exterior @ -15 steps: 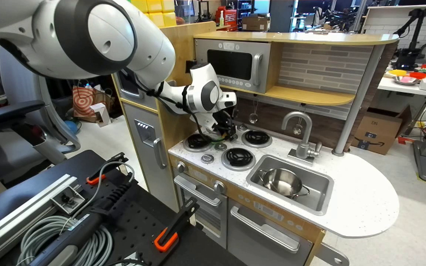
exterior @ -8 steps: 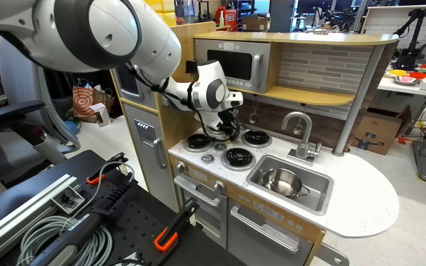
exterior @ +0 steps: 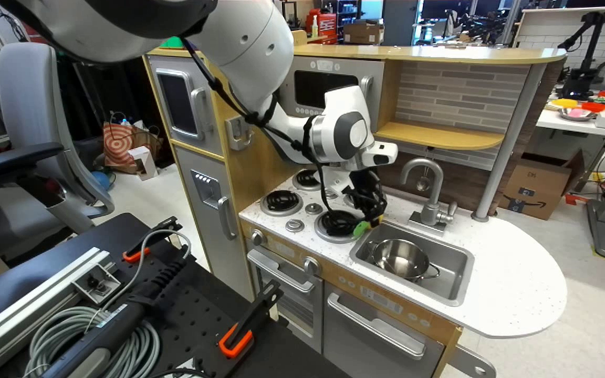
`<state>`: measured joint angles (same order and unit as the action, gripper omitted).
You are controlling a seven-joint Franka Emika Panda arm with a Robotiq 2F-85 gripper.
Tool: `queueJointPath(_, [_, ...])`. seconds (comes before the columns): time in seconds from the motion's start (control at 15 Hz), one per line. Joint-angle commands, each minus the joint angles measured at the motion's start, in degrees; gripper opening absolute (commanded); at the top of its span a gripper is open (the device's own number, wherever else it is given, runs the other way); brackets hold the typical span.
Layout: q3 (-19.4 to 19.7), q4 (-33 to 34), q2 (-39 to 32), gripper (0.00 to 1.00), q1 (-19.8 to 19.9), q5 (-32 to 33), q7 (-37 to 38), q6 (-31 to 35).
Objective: Put the yellow object in the silver pot in the sink
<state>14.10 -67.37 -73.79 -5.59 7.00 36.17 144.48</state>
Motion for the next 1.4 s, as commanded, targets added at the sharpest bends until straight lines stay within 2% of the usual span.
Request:
queueJointPath(0.0, [1.6,-6.0,3.4,0.03,0.7,-1.3,3.9,-4.4])
queueJointPath(0.33, [1.3,-3.6,0.9,0.03,3.4,-3.8,5.7,-12.0])
queueJointPath(0.73, [0.4,-3.7,2.1,0.04,5.9,-6.9,7.6,-9.7])
queueJointPath(0.8, [0.4,-3.5,2.0,0.37,6.0,-7.2,7.7,-9.4])
queueJointPath(0.87, [0.4,-3.3,2.0,0.4,6.0,-7.2,7.6,-10.0])
queueJointPath(1.07, [-1.9,-4.0,3.5,0.6,6.3,-7.4,3.0,-15.2])
queueJointPath(1.33, [-4.5,-13.6,11.4,0.9,6.0,-6.9,-2.2,-11.7])
